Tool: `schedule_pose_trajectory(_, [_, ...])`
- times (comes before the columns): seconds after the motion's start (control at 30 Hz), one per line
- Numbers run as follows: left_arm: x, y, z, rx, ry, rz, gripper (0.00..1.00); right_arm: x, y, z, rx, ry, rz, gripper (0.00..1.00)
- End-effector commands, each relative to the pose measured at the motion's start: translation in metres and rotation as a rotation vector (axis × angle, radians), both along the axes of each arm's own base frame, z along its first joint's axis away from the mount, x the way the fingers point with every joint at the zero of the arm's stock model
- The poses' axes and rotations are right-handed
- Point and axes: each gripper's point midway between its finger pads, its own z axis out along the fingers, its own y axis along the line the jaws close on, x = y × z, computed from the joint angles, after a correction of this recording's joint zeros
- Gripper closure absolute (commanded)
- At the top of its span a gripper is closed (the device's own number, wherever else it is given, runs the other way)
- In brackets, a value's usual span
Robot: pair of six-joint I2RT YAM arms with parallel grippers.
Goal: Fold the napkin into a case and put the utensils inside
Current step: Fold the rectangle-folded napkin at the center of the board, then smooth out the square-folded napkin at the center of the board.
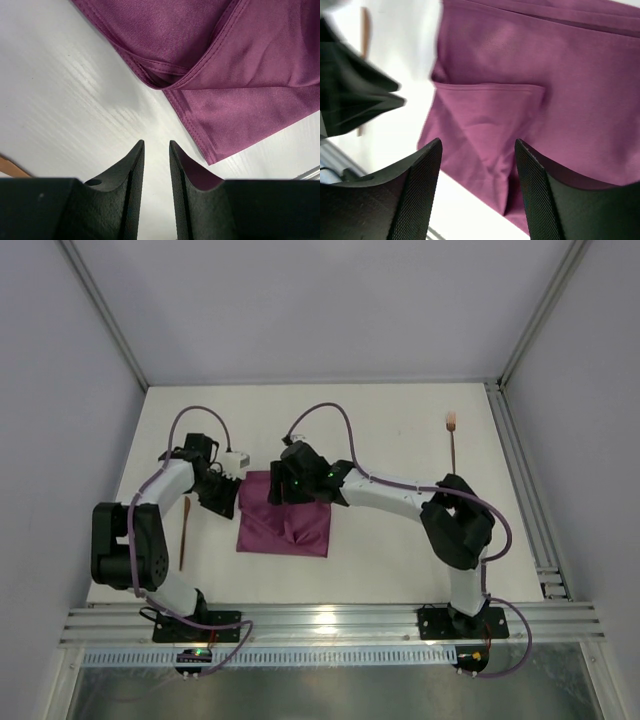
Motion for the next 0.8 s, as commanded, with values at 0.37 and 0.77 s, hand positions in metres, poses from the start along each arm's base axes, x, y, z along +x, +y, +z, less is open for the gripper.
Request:
schedule_pose_trajectory(0.37, [0.016, 0.011, 0.011, -0.015, -0.045, 0.06, 0.69, 0.012, 0.003, -0.058, -0.057, 0.059, 0.042, 0.55])
schedule_pose_trajectory(0.77, [0.118, 0.001, 0.004, -0.08, -0.058, 0.227, 0.57, 0.009, -0.007, -0.053, -0.071, 0.012, 0.063, 0.71])
